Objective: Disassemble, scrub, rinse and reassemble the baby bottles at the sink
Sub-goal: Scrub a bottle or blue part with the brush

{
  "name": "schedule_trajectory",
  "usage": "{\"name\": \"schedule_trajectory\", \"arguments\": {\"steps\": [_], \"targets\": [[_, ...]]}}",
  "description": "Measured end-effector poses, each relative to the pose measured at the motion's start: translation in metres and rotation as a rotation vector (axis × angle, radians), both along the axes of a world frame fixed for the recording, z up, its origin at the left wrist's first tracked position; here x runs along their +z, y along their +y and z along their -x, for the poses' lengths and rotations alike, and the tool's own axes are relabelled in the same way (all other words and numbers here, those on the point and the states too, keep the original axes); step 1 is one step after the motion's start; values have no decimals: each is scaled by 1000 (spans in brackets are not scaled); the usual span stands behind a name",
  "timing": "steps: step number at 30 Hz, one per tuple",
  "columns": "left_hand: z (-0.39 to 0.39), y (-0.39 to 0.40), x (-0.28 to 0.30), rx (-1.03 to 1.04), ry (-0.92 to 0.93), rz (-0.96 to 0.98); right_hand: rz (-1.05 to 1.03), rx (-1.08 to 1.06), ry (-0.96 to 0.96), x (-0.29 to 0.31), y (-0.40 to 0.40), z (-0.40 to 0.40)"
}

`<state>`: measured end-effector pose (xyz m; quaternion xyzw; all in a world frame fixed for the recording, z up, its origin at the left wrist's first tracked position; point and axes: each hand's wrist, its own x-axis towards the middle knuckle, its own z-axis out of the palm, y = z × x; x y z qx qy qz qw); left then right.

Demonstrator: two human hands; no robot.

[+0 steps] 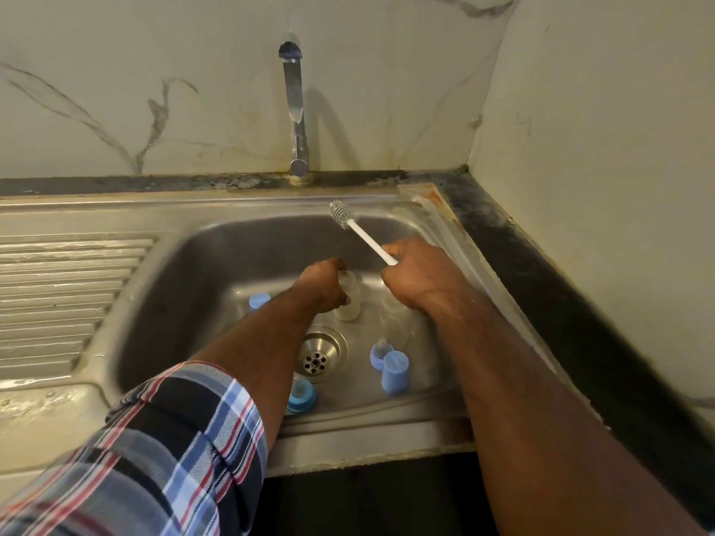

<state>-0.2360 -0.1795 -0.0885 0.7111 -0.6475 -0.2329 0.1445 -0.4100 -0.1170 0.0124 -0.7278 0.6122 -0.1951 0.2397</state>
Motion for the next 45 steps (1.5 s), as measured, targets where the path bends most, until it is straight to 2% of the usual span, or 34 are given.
{"name": "schedule_trajectory", "arguments": {"steps": [8, 12, 15, 18, 23, 39, 42, 44, 45], "targets": [[-10, 5, 9, 32, 38, -16, -29, 23, 14, 2, 4, -1], [-39, 12, 24, 166, -42, 81, -43, 21, 41, 2, 3, -1], [-58, 20, 19, 257, -86, 2, -57, 31, 47, 1, 4, -4], [-59, 22, 12, 187, -152, -105, -71, 25, 45, -2, 4, -5], [-57, 19, 2, 180, -205, -159, -94, 36, 53, -5, 2, -7], [-49, 21, 10, 78, -344, -198, -129, 63, 8, -3, 8, -9], [-46, 26, 21, 188, -236, -95, -120, 71, 7, -3, 8, -9], [-46, 26, 32, 323, -1, -11, -117, 71, -40, -4, 7, -10], [-47, 26, 39, 403, 182, 36, -117, 74, -94, -4, 6, -12]]}}
